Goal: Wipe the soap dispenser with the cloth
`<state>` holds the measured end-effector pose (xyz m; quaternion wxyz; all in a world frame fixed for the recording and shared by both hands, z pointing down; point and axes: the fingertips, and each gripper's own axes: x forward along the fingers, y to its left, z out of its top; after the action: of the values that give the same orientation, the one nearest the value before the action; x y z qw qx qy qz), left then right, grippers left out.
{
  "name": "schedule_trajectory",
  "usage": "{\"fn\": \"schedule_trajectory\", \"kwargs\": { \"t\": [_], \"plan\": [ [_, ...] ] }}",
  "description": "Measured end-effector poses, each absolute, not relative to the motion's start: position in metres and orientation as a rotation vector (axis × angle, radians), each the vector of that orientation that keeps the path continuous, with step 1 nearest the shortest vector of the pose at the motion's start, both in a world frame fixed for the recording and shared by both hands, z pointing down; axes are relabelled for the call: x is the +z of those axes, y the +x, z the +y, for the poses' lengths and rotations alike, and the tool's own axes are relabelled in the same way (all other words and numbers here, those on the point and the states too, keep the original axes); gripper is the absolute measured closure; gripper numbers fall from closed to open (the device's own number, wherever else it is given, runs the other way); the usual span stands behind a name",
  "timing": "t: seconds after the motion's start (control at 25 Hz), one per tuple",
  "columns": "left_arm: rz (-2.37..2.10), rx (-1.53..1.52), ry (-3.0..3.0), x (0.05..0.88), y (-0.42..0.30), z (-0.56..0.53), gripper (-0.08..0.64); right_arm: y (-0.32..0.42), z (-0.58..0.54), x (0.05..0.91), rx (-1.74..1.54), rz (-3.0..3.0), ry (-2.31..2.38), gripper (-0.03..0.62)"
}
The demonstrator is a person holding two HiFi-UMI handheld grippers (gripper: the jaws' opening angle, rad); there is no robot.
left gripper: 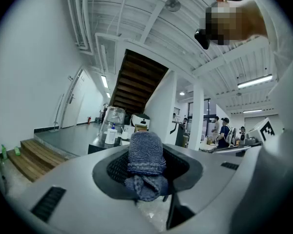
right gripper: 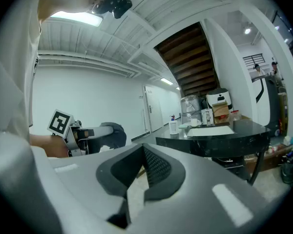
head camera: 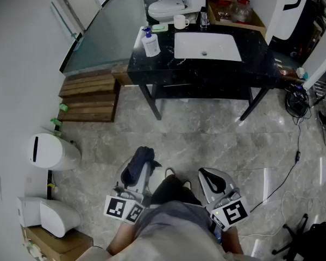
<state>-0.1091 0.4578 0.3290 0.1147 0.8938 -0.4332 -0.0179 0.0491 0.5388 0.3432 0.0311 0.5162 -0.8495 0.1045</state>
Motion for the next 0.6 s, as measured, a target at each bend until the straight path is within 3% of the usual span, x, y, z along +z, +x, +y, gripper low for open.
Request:
{"fn": "schedule_trajectory", "kwargs": {
  "t": [0.6],
  "plan": [
    [-1.270, -0.053, 2.612, 0.333, -0.107, 0.453, 0.408, 0.048, 0.522, 0.352, 0.382, -2.644, 1.565, 0.592]
  ]
}}
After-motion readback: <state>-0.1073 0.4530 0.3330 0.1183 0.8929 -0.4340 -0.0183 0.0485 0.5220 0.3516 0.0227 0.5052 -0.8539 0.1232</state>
